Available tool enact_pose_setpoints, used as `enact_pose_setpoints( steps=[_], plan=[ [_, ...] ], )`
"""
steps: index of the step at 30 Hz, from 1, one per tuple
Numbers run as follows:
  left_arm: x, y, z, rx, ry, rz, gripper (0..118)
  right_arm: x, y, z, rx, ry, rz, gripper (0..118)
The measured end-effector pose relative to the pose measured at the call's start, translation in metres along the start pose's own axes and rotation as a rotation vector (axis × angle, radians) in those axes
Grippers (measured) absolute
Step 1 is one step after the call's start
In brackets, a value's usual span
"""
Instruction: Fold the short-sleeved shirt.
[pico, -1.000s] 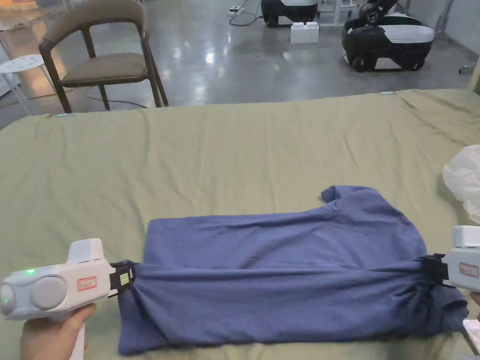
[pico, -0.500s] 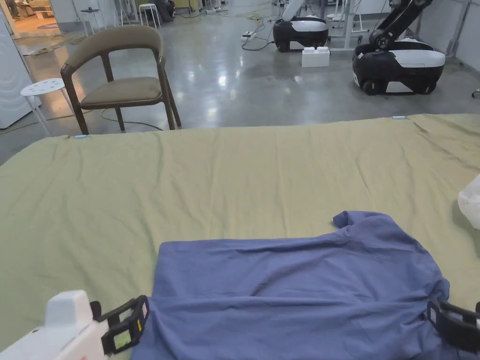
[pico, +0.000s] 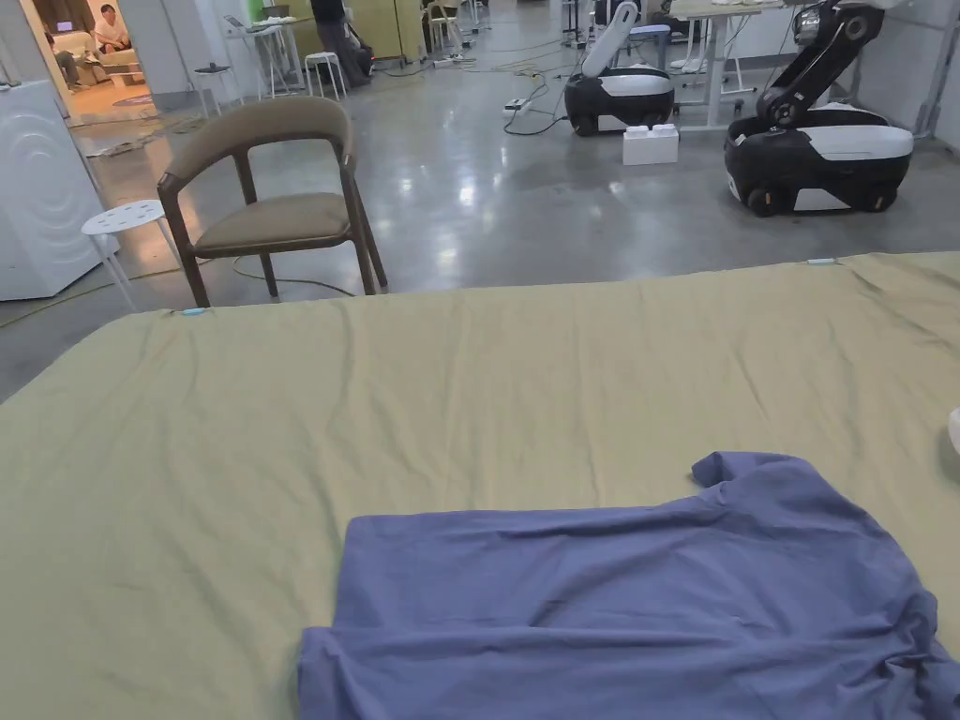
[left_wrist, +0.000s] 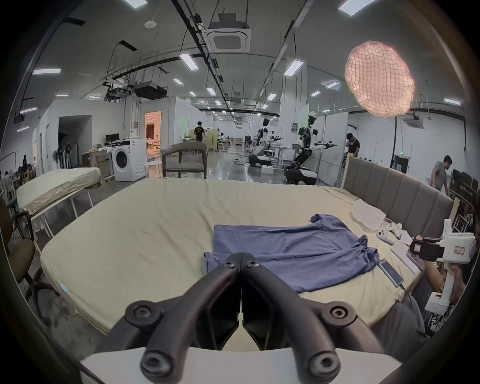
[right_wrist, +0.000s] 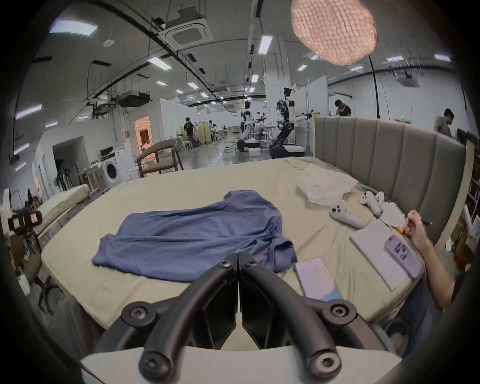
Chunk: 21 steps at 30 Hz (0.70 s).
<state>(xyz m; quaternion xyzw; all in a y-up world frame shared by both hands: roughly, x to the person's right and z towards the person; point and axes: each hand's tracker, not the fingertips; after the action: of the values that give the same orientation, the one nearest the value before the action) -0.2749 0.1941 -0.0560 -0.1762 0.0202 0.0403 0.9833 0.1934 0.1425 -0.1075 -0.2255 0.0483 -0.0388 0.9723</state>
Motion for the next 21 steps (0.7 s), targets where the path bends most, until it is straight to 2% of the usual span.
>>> enact_pose_setpoints(
  steps=[2, 5, 6, 8, 9, 13, 16, 20, 21],
  plan=[
    [-0.001, -0.007, -0.008, -0.026, -0.009, -0.006, 0, 0.001, -0.001, -0.001, -0.012, 0.009, -0.009, 0],
    [-0.013, -0.018, -0.034, -0.085, -0.032, 0.058, 0, 0.001, -0.003, -0.004, -0.019, 0.012, -0.025, 0],
    [-0.018, -0.021, -0.045, -0.119, -0.032, 0.086, 5, 0.003, -0.005, -0.005, -0.021, 0.013, -0.033, 0],
    [-0.031, -0.027, -0.071, -0.149, -0.052, 0.143, 31, 0.005, -0.007, -0.006, -0.018, 0.013, -0.052, 0],
    [-0.037, -0.031, -0.087, -0.174, -0.073, 0.155, 41, 0.006, -0.008, -0.007, -0.026, 0.018, -0.063, 0],
    [-0.054, -0.053, -0.16, -0.322, -0.06, 0.238, 47, 0.011, -0.015, -0.007, -0.059, 0.014, -0.097, 0],
    [-0.062, -0.075, -0.206, -0.424, 0.038, 0.216, 66, 0.013, -0.019, -0.001, -0.079, -0.003, -0.095, 0],
    [-0.065, -0.1, -0.239, -0.54, 0.114, 0.193, 65, 0.022, -0.023, 0.006, -0.107, -0.037, -0.074, 0],
    [-0.062, -0.101, -0.239, -0.514, 0.091, 0.197, 62, 0.024, -0.025, 0.007, -0.116, -0.045, -0.073, 0]
  ],
)
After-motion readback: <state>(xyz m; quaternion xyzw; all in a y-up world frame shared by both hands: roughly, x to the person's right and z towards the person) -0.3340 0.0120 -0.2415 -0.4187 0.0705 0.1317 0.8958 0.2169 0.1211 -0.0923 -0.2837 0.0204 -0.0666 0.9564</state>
